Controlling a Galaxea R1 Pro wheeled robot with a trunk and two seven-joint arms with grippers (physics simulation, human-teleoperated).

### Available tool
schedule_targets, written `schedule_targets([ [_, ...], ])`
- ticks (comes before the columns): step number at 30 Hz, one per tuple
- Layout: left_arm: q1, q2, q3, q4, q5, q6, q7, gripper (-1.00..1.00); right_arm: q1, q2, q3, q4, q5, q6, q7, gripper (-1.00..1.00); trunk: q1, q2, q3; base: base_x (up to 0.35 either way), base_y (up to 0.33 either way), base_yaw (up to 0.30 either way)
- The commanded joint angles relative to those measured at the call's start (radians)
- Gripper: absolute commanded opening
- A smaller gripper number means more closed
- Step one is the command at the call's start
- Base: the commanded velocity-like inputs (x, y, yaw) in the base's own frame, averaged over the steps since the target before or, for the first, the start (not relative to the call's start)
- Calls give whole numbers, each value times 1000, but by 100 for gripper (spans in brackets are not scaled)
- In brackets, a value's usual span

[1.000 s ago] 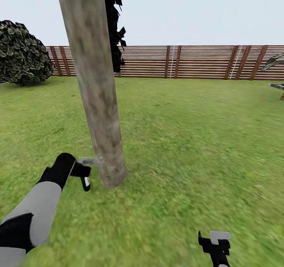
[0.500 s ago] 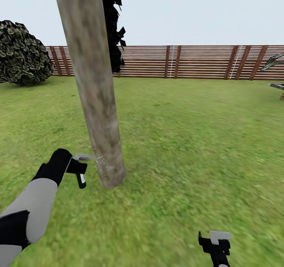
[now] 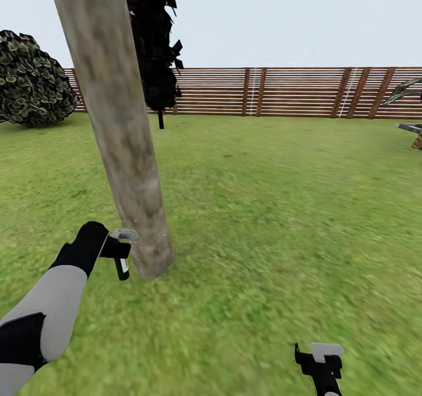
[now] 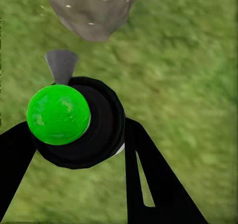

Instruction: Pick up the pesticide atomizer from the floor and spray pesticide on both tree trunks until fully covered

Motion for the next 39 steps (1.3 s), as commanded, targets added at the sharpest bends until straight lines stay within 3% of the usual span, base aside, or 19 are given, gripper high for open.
schedule_targets([
  [1, 1, 8, 4, -1, -8, 3, -8, -100, -1, 1, -7, 1, 11, -3, -2, 100, 0, 0, -1, 0, -276, 0],
  [3, 3, 42, 4, 1, -8, 1, -7, -100, -1, 1, -7, 1, 11, -3, -2, 100, 0, 0, -1, 0, -276, 0],
  [6, 4, 61, 2, 2, -7, 1, -7, -100, -1, 1, -7, 1, 11, -3, -2, 100, 0, 0, -1, 0, -276, 0],
  [16, 26, 62, 8, 13, -7, -2, -5, -100, -1, 1, -7, 1, 11, -3, -2, 100, 0, 0, -1, -61, -277, 37],
  [24, 80, 65, 57, 13, -7, -14, 2, -100, -1, 1, -7, 1, 11, -3, -2, 100, 0, 0, -1, 72, -254, 265],
  [28, 88, 54, 63, 15, -4, -36, 41, -100, -1, 1, -7, 1, 11, -3, -2, 100, 0, 0, -1, 237, -179, 214],
  [33, 90, 31, 63, 16, -1, -59, 49, -100, -1, 1, -7, 1, 11, -3, -2, 100, 0, 0, -1, 207, -198, 29],
  [39, 90, 24, 64, 15, 0, -61, 52, -100, -1, 1, -7, 1, 11, -3, -2, 100, 0, 0, -1, 28, -267, 1],
])
